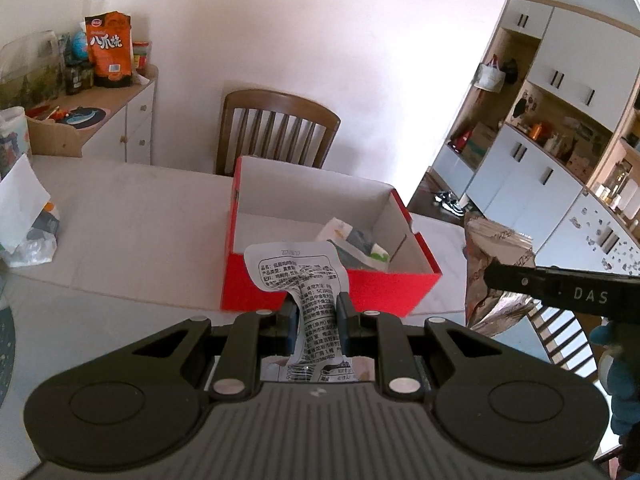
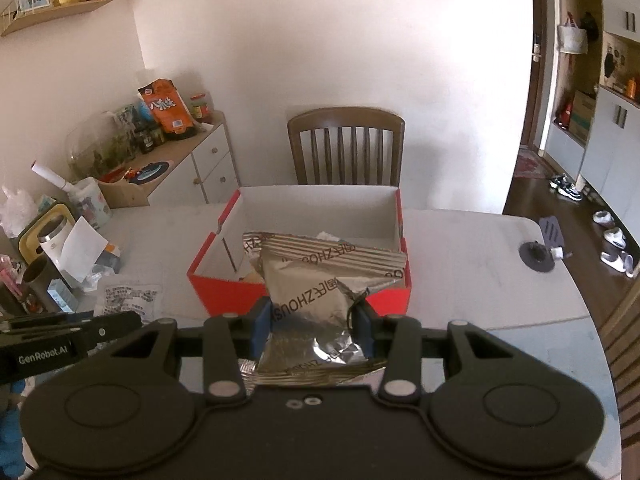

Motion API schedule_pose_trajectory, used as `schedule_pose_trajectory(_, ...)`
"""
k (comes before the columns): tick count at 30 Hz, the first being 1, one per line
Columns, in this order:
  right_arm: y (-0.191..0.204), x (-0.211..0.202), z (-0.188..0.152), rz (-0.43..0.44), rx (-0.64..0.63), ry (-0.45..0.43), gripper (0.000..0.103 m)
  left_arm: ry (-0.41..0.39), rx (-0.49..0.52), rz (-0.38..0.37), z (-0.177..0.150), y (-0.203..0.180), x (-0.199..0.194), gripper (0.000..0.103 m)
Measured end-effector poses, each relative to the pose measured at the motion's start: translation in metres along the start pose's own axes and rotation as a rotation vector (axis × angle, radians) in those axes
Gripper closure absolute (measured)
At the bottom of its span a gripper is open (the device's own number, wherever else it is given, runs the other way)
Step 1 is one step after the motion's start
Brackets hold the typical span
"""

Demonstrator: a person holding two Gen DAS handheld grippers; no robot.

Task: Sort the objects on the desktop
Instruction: 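Lift sachet and foil bag with both grippers and carry toward red box, then open left gripper to drop sachet into box while right gripper lowers foil bag inside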

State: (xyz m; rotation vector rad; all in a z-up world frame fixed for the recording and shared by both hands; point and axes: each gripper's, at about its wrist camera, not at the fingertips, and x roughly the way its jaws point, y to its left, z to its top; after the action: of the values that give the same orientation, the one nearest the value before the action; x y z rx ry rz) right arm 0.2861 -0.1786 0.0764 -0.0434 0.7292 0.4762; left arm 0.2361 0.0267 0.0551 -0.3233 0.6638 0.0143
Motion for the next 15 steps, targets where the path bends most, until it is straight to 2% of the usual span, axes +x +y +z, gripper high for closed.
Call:
schedule_pose_trajectory(7,-0.014,0.027,0.017,0.025,-0.014,0.026,0.06,0.013,-0.005,-0.02,0.016,-0.005,0.028,0.085)
schedule_pose_trajectory(15,-0.027,0.062,0.035,0.051,-0.015,0.046,0.06,0.045,0.006,0.001,0.025,-0.012,0.065,0.085)
